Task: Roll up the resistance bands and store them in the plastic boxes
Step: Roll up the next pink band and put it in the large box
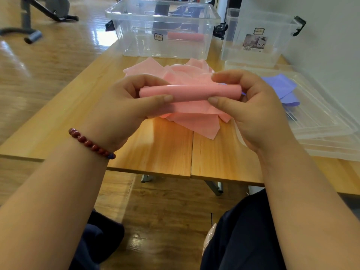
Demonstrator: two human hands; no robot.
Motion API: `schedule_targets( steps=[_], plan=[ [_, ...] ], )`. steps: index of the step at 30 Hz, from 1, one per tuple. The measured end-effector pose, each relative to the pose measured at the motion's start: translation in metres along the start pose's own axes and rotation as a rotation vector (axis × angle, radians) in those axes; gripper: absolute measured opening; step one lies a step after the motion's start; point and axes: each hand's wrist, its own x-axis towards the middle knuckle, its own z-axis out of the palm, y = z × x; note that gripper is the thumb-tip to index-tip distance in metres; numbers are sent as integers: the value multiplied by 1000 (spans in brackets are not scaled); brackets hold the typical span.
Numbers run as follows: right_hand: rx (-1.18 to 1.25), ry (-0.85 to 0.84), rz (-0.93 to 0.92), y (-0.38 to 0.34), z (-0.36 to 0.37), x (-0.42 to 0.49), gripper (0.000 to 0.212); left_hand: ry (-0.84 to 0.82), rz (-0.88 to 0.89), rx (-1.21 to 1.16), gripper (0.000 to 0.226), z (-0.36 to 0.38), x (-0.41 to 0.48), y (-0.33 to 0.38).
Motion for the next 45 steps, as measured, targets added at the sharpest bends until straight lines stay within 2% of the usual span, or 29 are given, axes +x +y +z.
schedule_targets(
  steps=[7, 13, 16, 20, 24, 31, 35, 38, 41, 45],
  plan=[
    [-9, -5, -16, -4, 2, -2, 24, 2, 11, -38, 23, 2, -2, 4],
    [48, -23, 14, -2, 2, -1, 28, 34, 6, -44, 21, 4, 0, 2],
    [150, -47, 71, -3, 1, 0, 20, 28, 3, -49, 21, 1, 0, 1],
    [153, 6, 75, -2, 3, 2, 10, 21, -19, -37, 23, -1, 1, -1],
    [196, -7, 104, 2, 3, 3, 16, 13, -69, -84, 24, 1, 1, -1],
    [65, 2, 75, 4, 1, 2, 20, 36, -71, -84, 31, 2, 1, -1],
    [80, -26, 43, 2, 0, 1, 28, 35, -90, -118, 45, 1, 1, -2],
    [91, -13, 17, 2, -1, 1, 32, -25, -102, -148, 50, 1, 0, 0],
    [104, -17, 12, 2, -1, 1, 34, -60, -99, -211, 46, 2, -1, 3],
    [147, -120, 77, 2, -1, 2, 45, -50, -77, -195, 37, 1, -1, 2]
  ],
)
